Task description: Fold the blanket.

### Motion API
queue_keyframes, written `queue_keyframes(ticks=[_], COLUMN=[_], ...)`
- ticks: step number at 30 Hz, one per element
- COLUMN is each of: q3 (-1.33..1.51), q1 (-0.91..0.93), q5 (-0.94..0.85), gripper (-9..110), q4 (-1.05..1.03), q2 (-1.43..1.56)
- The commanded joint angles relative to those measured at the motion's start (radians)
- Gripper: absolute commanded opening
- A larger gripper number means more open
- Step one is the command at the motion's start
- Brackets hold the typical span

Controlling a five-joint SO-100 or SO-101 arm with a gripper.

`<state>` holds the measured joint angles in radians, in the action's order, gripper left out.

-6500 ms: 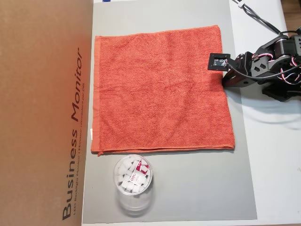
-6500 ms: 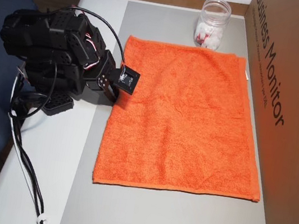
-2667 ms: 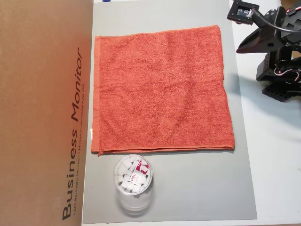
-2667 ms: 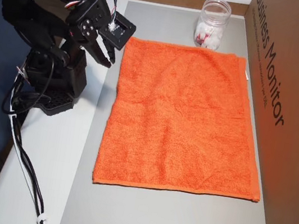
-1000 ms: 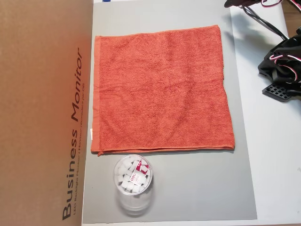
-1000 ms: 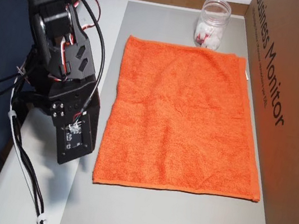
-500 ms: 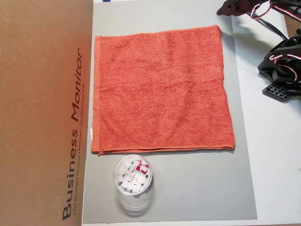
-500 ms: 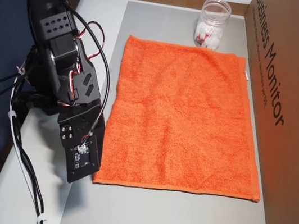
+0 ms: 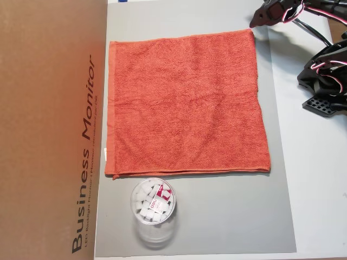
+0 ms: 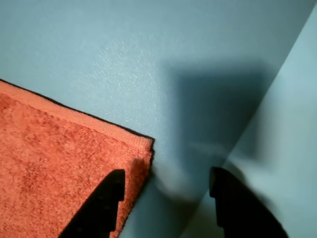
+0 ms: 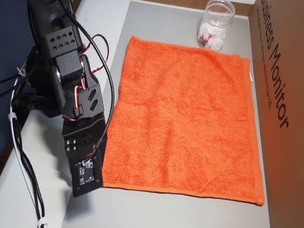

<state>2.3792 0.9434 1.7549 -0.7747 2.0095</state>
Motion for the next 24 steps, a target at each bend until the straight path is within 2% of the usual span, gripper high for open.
queue_keyframes(ticks=[1, 10, 24], q3=[-0.003, 0.1, 0.202], q1=[-0.023, -0.057, -0.075], q5=[-0.009, -0.014, -0.014], gripper=[18, 18, 18], q4=[0.055, 0.252, 0.272], q2=[-0.017, -0.061, -0.064])
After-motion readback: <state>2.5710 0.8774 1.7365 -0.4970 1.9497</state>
